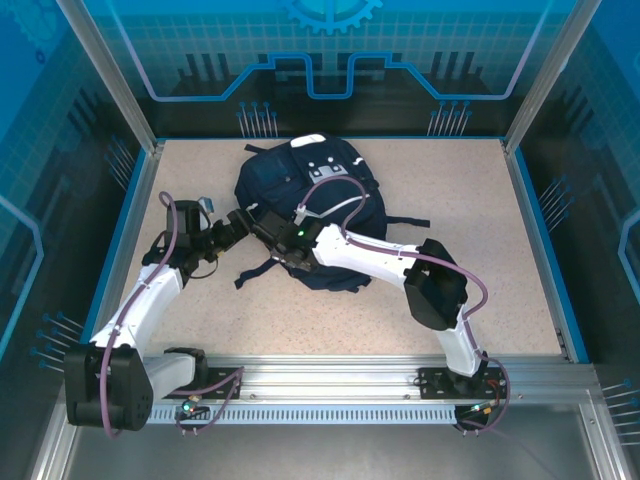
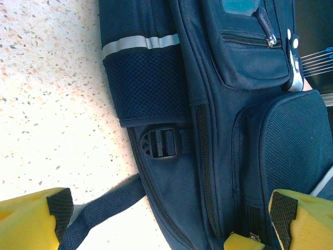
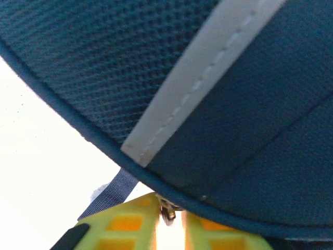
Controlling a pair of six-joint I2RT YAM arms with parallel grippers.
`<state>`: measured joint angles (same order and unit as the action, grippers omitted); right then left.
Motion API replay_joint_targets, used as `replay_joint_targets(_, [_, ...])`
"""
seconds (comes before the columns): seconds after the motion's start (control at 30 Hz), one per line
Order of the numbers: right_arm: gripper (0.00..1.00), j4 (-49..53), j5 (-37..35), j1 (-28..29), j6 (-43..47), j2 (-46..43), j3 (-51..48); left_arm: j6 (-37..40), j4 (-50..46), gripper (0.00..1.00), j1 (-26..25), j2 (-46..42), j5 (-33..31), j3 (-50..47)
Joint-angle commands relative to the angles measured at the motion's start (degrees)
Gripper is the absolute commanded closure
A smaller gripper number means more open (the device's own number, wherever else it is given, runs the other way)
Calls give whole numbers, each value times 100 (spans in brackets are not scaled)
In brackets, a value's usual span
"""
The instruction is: Pack books, pencil case, and school supplies into a backpack
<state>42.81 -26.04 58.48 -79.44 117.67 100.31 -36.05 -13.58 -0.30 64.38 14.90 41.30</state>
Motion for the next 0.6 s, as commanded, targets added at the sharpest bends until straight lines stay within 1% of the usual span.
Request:
replay_joint_targets(0.0, [87, 9, -43, -117, 83, -66, 64, 47, 102, 1, 69, -22, 169, -63])
replay_joint_targets(0.03, [91, -7, -3, -125, 140, -114, 27, 37, 106, 1, 65, -31, 201, -62])
replay_joint_targets(0.17, [96, -162, 235, -174, 544, -323, -182, 7, 144, 1, 65, 2, 389, -47])
replay_joint_targets(0.2, [97, -249, 344, -200, 721, -374, -250, -39, 190, 1, 65, 24, 478, -48])
replay_joint_targets(0.23, [100, -403, 547, -235, 1059, -414, -299, -116, 258, 2, 65, 66, 591, -45])
replay_joint_targets(0.37, [100, -331, 1099, -341, 1908, -450, -223, -503, 816, 9, 49, 408, 1384, -40])
replay_joint_targets(0.43, [100, -422, 1397, -411, 2224, -514, -317, -806, 1273, 13, 7, 618, 1741, -86])
replay_joint_targets(0.5, [100, -614, 1648, -466, 2413, -622, -511, -1019, 1587, 17, -101, 808, 1969, -72])
replay_joint_targets(0.57, [100, -783, 1779, -515, 2551, -762, -703, -1179, 1878, 21, -242, 983, 2060, -65])
